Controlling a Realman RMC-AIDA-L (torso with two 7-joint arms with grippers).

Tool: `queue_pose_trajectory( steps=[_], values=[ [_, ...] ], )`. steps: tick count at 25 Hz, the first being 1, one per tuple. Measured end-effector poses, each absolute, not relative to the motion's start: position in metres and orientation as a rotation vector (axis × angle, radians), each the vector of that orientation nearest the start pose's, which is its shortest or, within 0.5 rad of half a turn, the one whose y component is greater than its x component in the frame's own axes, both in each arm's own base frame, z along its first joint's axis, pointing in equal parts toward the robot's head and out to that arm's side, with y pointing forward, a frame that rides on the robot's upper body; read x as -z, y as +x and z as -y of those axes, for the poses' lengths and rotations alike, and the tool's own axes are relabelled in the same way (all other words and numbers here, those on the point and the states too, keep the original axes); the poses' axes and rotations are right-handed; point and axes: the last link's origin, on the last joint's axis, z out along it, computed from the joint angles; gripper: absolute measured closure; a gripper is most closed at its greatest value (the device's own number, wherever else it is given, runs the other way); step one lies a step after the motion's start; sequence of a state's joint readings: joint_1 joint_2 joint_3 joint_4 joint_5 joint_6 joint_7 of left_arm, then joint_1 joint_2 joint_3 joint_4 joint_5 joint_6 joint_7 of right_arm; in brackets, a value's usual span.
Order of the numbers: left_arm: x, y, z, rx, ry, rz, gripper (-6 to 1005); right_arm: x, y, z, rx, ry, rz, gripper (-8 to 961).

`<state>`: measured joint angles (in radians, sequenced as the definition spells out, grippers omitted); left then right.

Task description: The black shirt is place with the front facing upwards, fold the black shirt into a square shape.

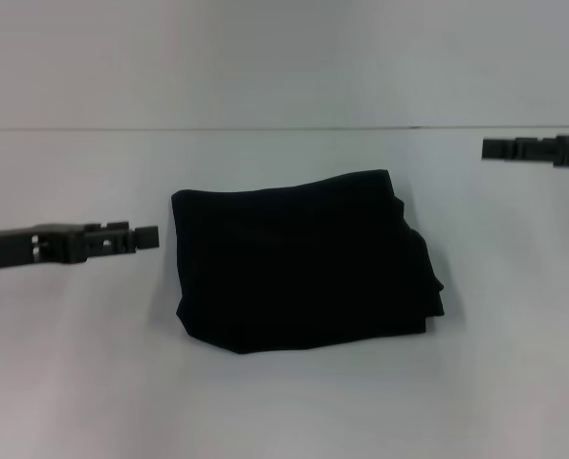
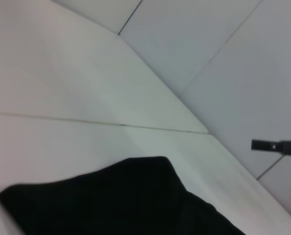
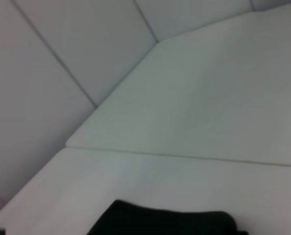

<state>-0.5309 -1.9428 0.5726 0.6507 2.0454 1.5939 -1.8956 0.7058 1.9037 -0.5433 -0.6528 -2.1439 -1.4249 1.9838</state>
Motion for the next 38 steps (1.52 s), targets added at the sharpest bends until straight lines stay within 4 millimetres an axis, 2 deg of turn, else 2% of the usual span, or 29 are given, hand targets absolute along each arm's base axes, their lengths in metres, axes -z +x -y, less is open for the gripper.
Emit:
queue_pose_trajectory(
  steps=[2, 7, 12, 19, 28, 38],
  values=[
    [-0.066, -0.286, -0.348, 0.724, -2.509, 1.222, 175, -0.077, 0.261, -0.399, -0.625, -2.441, -1.106, 9],
    [-0.051, -0.271, -0.355, 0.643, -2.640, 0.969, 125, -0.040, 0.266, -0.372, -0.607, -2.576, -0.876, 15],
    [-0.035, -0.255, -0.367, 0.539, -2.707, 0.867, 125, -0.016, 0.263, -0.363, -0.566, -2.653, -0.723, 15],
    [-0.032, -0.238, -0.384, 0.369, -2.759, 0.918, 125, -0.013, 0.258, -0.364, -0.540, -2.693, -0.689, 15],
    [-0.029, -0.228, -0.380, 0.400, -2.778, 0.900, 125, -0.014, 0.262, -0.360, -0.543, -2.689, -0.748, 15],
    [-0.025, -0.233, -0.373, 0.401, -2.783, 0.932, 125, -0.012, 0.260, -0.363, -0.535, -2.686, -0.738, 15]
  ],
)
